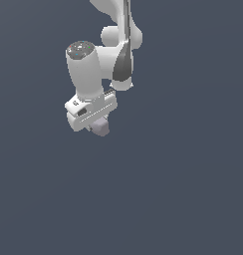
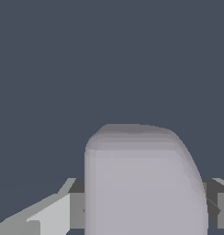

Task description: Pick up the object and move it to a goal position.

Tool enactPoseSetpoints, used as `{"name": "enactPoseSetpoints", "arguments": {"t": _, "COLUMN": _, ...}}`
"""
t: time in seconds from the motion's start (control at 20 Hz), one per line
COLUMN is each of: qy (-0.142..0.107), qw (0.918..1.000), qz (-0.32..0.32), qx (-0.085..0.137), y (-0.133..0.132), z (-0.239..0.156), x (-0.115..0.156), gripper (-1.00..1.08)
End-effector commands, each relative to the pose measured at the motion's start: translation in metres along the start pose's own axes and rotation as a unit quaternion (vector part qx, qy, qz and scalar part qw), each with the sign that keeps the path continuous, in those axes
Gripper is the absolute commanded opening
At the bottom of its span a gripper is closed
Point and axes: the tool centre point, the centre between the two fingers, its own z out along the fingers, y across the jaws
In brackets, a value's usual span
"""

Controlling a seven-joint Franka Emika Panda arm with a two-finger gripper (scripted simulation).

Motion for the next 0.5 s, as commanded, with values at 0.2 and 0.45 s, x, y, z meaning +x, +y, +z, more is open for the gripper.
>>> {"name": "enactPoseSetpoints", "arguments": {"t": 0.2, "qy": 0.0, "qw": 1.0, "qz": 0.0, "qx": 0.0, "y": 0.021, "z": -0.067, "x": -0.008, "gripper": -1.0}}
{"name": "enactPoseSetpoints", "arguments": {"t": 0.45, "qy": 0.0, "qw": 1.0, "qz": 0.0, "qx": 0.0, "y": 0.037, "z": -0.117, "x": -0.014, "gripper": -1.0}}
